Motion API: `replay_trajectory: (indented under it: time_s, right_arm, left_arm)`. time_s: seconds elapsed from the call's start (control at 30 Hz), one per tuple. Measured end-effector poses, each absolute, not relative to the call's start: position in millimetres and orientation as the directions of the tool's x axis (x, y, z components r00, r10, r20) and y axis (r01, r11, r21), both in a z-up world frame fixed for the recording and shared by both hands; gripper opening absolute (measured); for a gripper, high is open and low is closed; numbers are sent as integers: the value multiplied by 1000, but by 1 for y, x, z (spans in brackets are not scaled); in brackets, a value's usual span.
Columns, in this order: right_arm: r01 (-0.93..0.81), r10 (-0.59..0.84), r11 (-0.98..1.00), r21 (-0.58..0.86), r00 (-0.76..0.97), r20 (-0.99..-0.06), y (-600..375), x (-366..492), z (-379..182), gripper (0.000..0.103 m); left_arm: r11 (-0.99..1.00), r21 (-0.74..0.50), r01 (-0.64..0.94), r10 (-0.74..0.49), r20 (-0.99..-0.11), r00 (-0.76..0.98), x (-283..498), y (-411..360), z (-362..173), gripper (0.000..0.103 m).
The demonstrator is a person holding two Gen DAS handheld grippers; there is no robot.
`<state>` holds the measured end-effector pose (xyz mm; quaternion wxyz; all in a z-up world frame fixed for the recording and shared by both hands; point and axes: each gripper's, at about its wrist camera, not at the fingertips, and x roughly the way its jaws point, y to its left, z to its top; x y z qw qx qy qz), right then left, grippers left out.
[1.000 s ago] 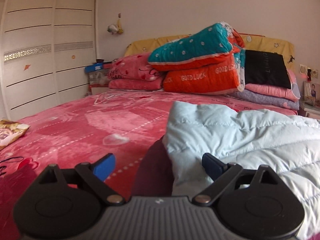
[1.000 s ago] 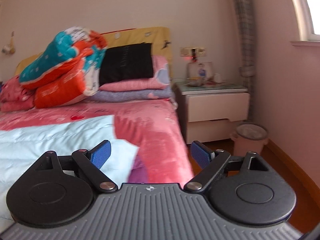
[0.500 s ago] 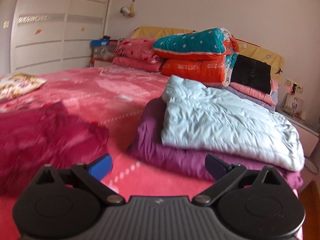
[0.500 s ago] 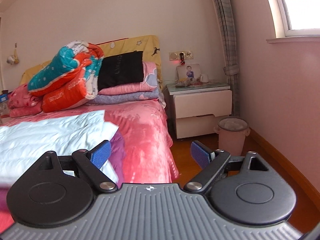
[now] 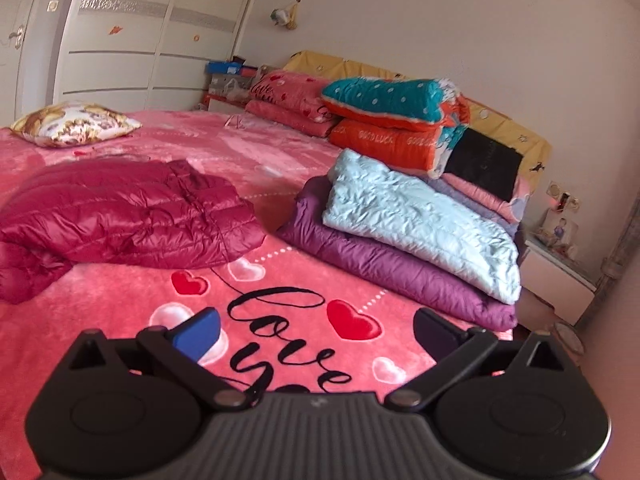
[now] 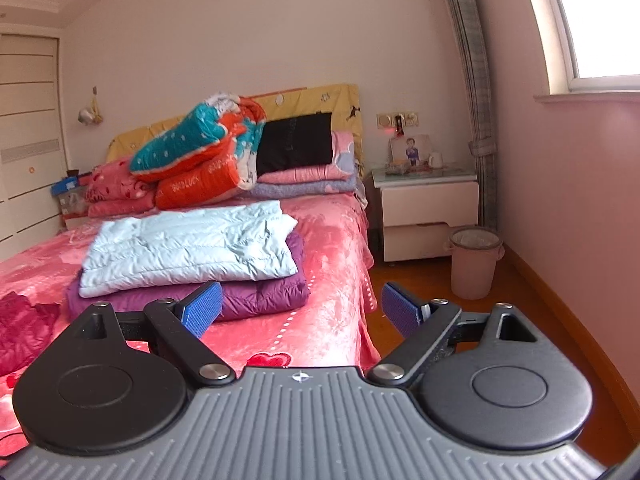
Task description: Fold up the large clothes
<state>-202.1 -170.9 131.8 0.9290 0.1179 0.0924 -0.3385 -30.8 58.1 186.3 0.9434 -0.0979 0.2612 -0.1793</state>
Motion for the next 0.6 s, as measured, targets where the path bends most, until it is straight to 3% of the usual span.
replay_trajectory:
  time_s: [0.17, 0.33, 0.6]
  right_arm:
    - [625, -593, 768, 142, 777, -211, -130, -249, 156, 103]
    - [588, -550, 791, 170, 804, -224, -110, -266, 179, 103]
    - [547, -521, 814, 196, 837, -170, -79, -299, 219, 103]
  left_arm:
    - [918, -210, 337, -395, -393, 830, -75, 68, 212, 102]
    - [921, -118, 371, -387, -375, 842, -108, 69, 229, 102]
    - [925, -81, 371, -374, -359, 855, -137, 78, 244, 102]
